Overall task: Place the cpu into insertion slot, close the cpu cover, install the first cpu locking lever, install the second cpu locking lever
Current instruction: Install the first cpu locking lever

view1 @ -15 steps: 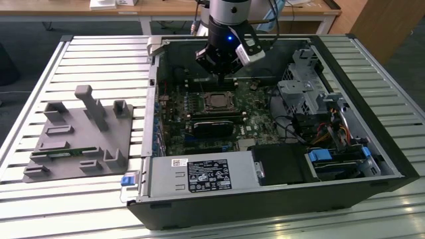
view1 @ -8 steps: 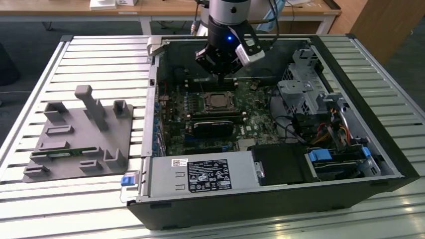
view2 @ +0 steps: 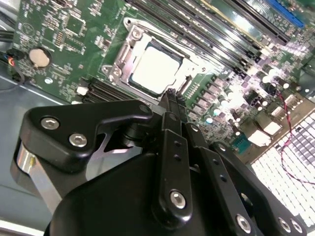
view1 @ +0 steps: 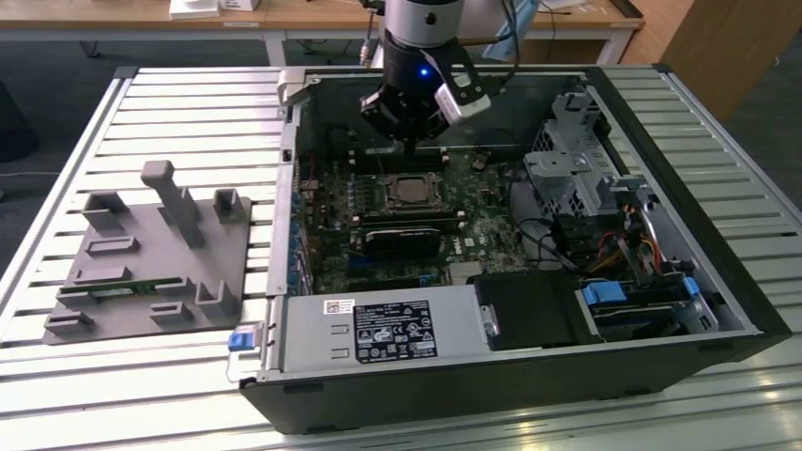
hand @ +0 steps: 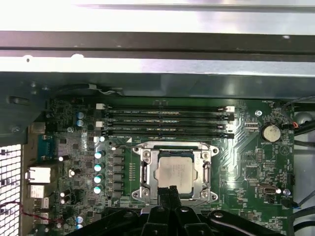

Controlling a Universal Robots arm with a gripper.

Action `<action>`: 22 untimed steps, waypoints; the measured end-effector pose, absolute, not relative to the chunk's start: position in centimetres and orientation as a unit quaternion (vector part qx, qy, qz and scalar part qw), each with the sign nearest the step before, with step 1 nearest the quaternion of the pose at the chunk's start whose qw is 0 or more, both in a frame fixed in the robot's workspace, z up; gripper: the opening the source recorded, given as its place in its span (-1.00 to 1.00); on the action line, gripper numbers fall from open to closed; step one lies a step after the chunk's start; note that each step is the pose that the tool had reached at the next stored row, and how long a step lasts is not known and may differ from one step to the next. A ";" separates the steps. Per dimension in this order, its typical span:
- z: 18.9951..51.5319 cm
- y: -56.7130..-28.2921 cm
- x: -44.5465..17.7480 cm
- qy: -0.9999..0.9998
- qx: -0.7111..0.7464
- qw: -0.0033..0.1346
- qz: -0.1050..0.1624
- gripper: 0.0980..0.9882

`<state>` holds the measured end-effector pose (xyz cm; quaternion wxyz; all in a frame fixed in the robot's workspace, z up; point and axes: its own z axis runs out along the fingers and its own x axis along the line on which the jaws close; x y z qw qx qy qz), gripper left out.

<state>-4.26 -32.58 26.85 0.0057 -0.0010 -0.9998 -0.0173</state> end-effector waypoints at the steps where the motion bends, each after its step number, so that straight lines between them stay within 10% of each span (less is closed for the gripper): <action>1: 26.9 -32.6 -4.4 -1.000 -0.001 0.006 -0.017 -0.98; 22: 26.6 -32.3 -8.1 -1.000 -0.001 -0.008 -0.017 -0.98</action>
